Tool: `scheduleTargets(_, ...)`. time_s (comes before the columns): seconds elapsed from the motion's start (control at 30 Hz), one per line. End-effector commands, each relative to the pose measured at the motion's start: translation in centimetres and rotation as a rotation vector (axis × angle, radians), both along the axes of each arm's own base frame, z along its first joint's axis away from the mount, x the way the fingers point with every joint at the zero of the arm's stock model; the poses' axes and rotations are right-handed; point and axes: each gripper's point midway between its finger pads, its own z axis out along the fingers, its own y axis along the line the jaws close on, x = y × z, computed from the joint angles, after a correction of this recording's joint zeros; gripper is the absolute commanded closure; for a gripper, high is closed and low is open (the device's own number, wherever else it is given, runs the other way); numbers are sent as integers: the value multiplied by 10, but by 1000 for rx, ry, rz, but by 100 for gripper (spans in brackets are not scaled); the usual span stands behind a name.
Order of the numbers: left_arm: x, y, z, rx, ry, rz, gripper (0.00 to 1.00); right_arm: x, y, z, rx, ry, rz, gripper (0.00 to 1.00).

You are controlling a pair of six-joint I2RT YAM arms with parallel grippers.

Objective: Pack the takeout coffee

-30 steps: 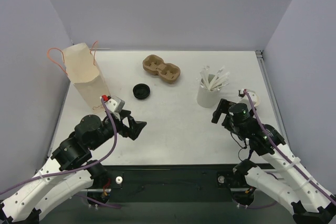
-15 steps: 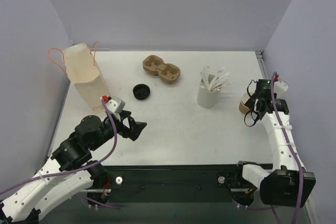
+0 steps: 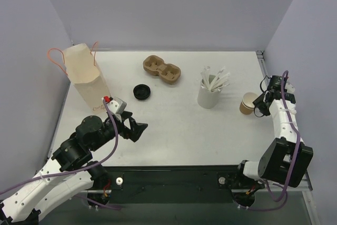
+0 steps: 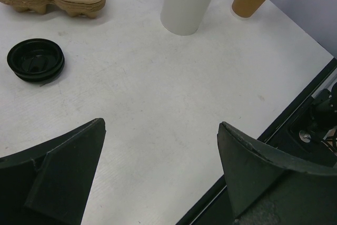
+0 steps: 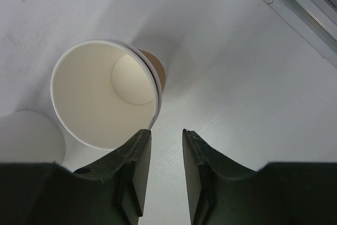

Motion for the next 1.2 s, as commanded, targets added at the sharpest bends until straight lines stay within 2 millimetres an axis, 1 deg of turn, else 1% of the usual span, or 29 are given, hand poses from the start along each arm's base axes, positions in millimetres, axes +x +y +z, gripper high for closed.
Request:
scheduleTargets(0.0, -2, -4, 7, -11, -26, -28, 3, 14, -4, 18, 13, -74, -9, 68)
scheduleTargets(0.17, -3, -6, 7, -10, -24, -41, 3, 19, -5, 19, 17, -82, -15, 68)
scheduleTargets(0.5, -4, -7, 7, -14, -25, -50, 3, 23, -14, 5, 9, -36, -43, 70)
scheduleTargets(0.77, -4, -8, 7, -11, -24, -51, 3, 26, -19, 0, 14, -30, -51, 75)
scheduleTargets(0.8, -4, -8, 7, -11, -23, -53, 3, 27, -19, 0, 17, -31, -52, 76)
scheduleTargets(0.83, -4, -8, 7, -10, -24, -53, 3, 26, -19, -1, 24, -30, -50, 81)
scheduleTargets(0.9, -3, -8, 5, -8, -22, -52, 3, 27, -20, 1, 24, -42, -51, 85)
scheduleTargets(0.93, -4, -8, 6, -9, -23, -53, 3, 28, -19, 3, 25, -48, -47, 89)
scheduleTargets(1.0, -4, -9, 6, -8, -22, -55, 3, 29, -16, 7, 36, -64, -35, 95)
scheduleTargets(1.03, -4, -9, 5, -7, -21, -55, 3, 31, -16, 8, 38, -71, -33, 100)
scheduleTargets(1.1, -4, -9, 6, -9, -23, -55, 3, 32, -16, 9, 40, -78, -36, 100)
scheduleTargets(1.17, -4, -9, 6, -8, -22, -55, 3, 34, -12, 10, 65, -88, -21, 100)
